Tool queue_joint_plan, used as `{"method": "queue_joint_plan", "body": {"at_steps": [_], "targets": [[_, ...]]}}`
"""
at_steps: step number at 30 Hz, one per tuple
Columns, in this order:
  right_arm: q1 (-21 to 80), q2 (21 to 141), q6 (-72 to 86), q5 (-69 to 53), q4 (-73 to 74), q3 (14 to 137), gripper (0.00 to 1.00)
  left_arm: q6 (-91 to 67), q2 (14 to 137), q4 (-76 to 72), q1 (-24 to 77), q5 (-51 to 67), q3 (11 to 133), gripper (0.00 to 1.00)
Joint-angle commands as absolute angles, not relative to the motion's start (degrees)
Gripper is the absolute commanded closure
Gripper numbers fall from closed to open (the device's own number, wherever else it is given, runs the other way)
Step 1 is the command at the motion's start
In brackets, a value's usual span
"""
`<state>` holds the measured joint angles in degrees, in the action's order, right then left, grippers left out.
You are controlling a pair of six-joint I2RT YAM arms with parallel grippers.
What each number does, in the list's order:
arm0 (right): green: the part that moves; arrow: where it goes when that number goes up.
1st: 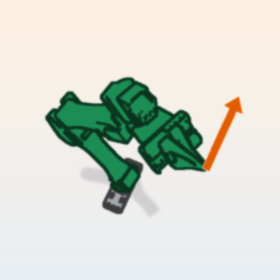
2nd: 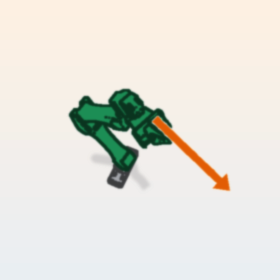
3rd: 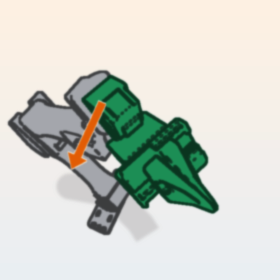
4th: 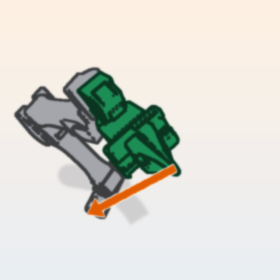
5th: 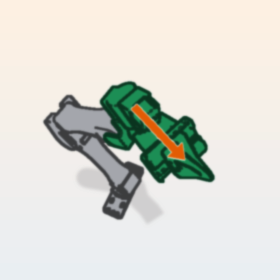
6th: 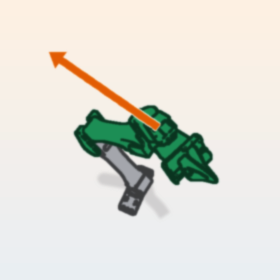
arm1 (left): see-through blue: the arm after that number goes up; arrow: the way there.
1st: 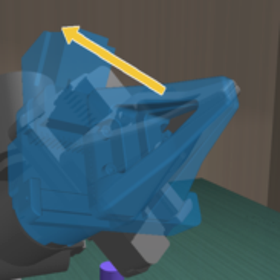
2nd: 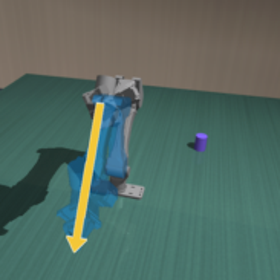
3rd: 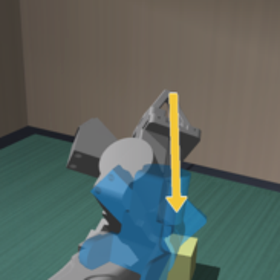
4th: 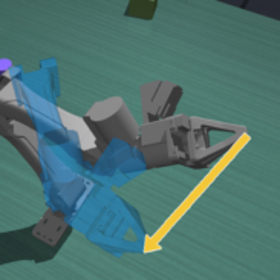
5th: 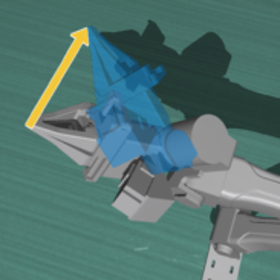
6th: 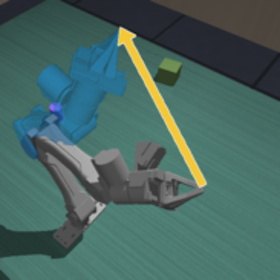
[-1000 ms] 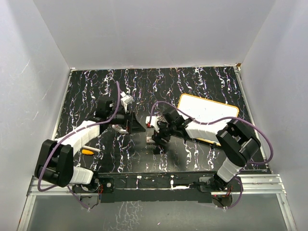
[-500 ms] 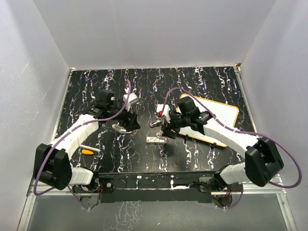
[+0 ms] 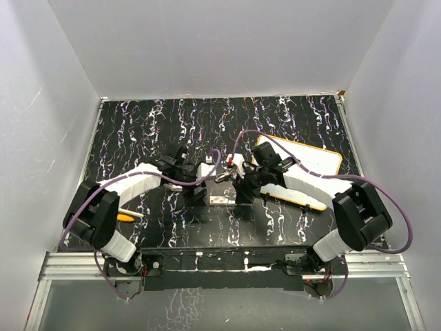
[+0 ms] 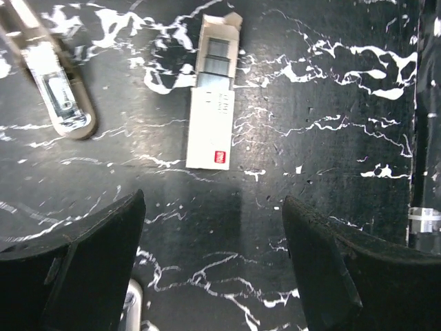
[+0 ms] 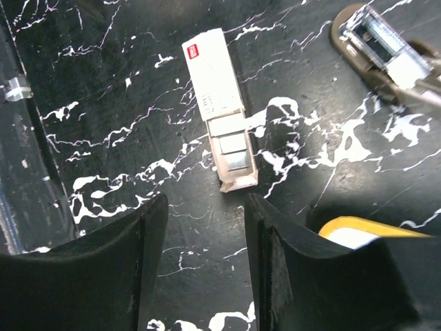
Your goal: Load the staples into the stapler
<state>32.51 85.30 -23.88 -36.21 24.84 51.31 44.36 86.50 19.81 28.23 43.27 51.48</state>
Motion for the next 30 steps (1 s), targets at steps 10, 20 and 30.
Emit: {"method": "queue_joint_plan", "body": {"at_steps": [10, 20, 30], "targets": [[29.71, 86.02, -18.84, -39.19, 26.08, 54.55, 0.53, 48.52, 90.45, 2.3, 34.22, 41.68, 45.27, 0.21], [28.78, 87.66, -21.55, -43.17, 29.61, 54.23, 0.57, 46.02, 92.11, -4.14, 37.84, 40.47, 41.81, 0.35], [28.98, 93.05, -22.55, -43.71, 31.33, 57.39, 0.58, 33.04, 90.34, -6.9, 38.87, 34.61, 38.93, 0.54]]}}
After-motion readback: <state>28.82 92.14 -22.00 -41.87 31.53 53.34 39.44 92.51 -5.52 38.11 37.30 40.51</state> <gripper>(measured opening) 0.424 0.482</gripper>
